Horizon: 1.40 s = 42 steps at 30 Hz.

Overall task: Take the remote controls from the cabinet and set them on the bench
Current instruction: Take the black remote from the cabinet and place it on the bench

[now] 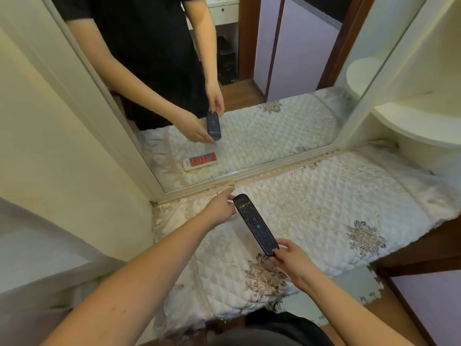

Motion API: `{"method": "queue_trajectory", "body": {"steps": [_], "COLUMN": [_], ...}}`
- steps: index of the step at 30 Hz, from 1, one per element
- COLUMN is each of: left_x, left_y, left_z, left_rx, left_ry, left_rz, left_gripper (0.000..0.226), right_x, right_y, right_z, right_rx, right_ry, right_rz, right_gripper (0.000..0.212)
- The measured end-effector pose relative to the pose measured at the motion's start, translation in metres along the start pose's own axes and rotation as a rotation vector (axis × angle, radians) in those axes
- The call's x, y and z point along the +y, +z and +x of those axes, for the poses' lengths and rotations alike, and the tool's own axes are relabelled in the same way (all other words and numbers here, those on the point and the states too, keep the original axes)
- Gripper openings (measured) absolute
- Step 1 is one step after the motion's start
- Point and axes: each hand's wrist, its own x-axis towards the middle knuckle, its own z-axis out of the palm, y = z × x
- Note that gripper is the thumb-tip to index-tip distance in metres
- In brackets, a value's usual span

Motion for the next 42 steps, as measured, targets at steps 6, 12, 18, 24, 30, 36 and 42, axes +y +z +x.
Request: {"method": "queue_trajectory", "body": {"steps": [6,12,18,24,30,36,42], "left_x": [0.007,0.008,0.005,0.001,0.005,0.007,0.007], "left_y": [0.022,0.032,0.041,0.047,0.054,0.045,0.052], "left_z": [0.036,0.063,0.077,0.085,0.088,0.083,0.055], "left_rx": [-0.066,-0.108,-0.115,-0.122,-0.091,-0.075,-0.04], "left_ry": [-0.019,0.0,-0.029,-0.023,-0.003,0.083,0.057], "left_rz": [0.251,0.397,0.422,0.494,0.563,0.466,0.194], "left_gripper": [0.061,0.054,0.052,0.054,0.056,0.055,0.054], "right_x": [0.003,-0.001,-0.006,-0.003,-0.003,-0.008,-0.016], "right_y": [-0.012,-0.028,-0.035,-0.039,-0.038,-0.04,-0.037], "right_z": [0.036,0.055,0.068,0.077,0.08,0.08,0.085], "right_rx": [-0.025,-0.053,-0.033,-0.044,-0.013,0.046,0.062], "right_ry": [0.082,0.038,-0.036,-0.071,-0.086,-0.106,-0.117], "right_rz": [-0.06,-0.244,-0.421,-0.572,-0.615,-0.641,-0.571], "right_gripper": [0.018,0.018,0.016,0.021,0.025,0.029,0.029]}}
